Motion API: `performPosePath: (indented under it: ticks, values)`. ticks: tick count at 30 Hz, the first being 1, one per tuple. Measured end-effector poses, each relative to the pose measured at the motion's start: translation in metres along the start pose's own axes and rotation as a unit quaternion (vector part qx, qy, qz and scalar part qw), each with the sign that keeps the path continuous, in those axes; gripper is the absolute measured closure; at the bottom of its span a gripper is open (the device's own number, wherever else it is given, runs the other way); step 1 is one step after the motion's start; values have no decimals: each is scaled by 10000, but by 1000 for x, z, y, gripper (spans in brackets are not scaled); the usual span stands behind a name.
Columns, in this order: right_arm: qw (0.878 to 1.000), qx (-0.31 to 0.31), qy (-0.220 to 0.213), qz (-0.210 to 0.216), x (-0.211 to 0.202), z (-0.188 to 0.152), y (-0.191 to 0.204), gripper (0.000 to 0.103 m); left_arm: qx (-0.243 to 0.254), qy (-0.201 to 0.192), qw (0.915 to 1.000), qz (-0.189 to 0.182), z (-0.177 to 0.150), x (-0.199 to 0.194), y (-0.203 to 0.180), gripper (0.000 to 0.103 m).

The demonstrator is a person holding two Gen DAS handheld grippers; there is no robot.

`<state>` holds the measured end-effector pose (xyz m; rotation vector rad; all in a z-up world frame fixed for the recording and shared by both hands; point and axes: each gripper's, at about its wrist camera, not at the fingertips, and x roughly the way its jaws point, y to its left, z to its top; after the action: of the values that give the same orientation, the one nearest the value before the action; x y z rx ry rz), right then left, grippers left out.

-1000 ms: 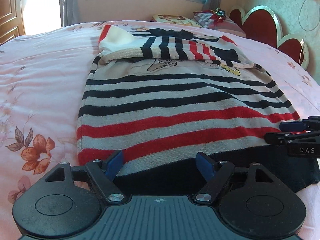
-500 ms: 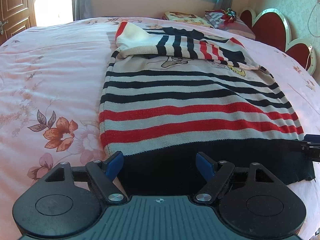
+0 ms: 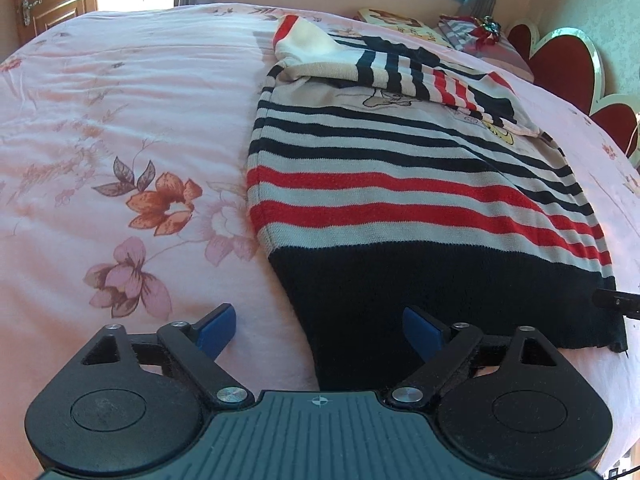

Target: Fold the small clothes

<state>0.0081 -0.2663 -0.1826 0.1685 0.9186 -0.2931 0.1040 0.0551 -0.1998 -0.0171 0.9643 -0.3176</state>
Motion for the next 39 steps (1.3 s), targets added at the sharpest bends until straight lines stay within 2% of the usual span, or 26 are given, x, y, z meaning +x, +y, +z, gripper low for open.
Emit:
performPosePath:
  ticks: [2,5,7,8,10,14,15,18,20,21,22,27,30,31,32,35,36,38,39]
  values:
    - [9999,19,-55,-84,-4,-1,3,36,-10,-92,9999,-66,-4,-3,2,12]
    - [9968,-545,-564,-143,-21,1,22,40,-6,-130,9994,-315,1,-3,-2,12]
    - [9940,-836,-697,-62,-26,5,36,55,-48,-30,9995,-321,3,3,-5,12]
    - [9940,-885,-635,58,-24,7,41,56,-71,12,9995,-301,3,7,-6,12]
    - [9944,-906,-497,211,-18,6,48,56,23,6,9995,-304,1,7,-7,12]
    - [9959,-888,13,154,7,-6,46,53,73,64,9991,-410,-1,5,-5,12]
    - [9957,-909,-34,196,8,-9,43,50,44,102,9990,-437,0,4,-4,12]
    - [9960,-865,-54,211,-3,-6,37,50,-228,202,9980,-545,1,2,3,12]
    - [9970,-736,-251,66,-14,-3,26,42,-444,236,9969,-611,1,1,6,12]
    - [9975,-644,-279,-45,-16,-1,19,33,-556,236,9960,-655,0,1,8,12]
    - [9982,-535,-256,-108,-15,0,11,32,-642,217,9953,-694,-1,1,9,12]
    - [9998,-32,140,-136,1,-4,-20,40,-659,239,9922,-1029,0,6,6,12]
    - [9997,146,217,25,5,-7,-23,38,-695,235,9903,-1181,4,8,5,13]
    - [9996,160,233,68,5,-7,-22,42,-718,237,9895,-1231,5,8,5,18]
    - [9994,178,237,152,5,-7,-21,47,-702,246,9888,-1294,6,9,4,33]
    - [9988,185,323,306,3,-5,-18,60,-712,288,9875,-1376,10,12,4,43]
    - [9981,258,371,410,3,-4,-19,68,-707,298,9874,-1385,12,13,5,46]
    - [9966,400,464,549,4,-1,-23,77,-658,308,9870,-1435,16,16,4,68]
    - [9959,445,492,608,6,0,-26,84,-681,318,9862,-1475,19,18,5,74]
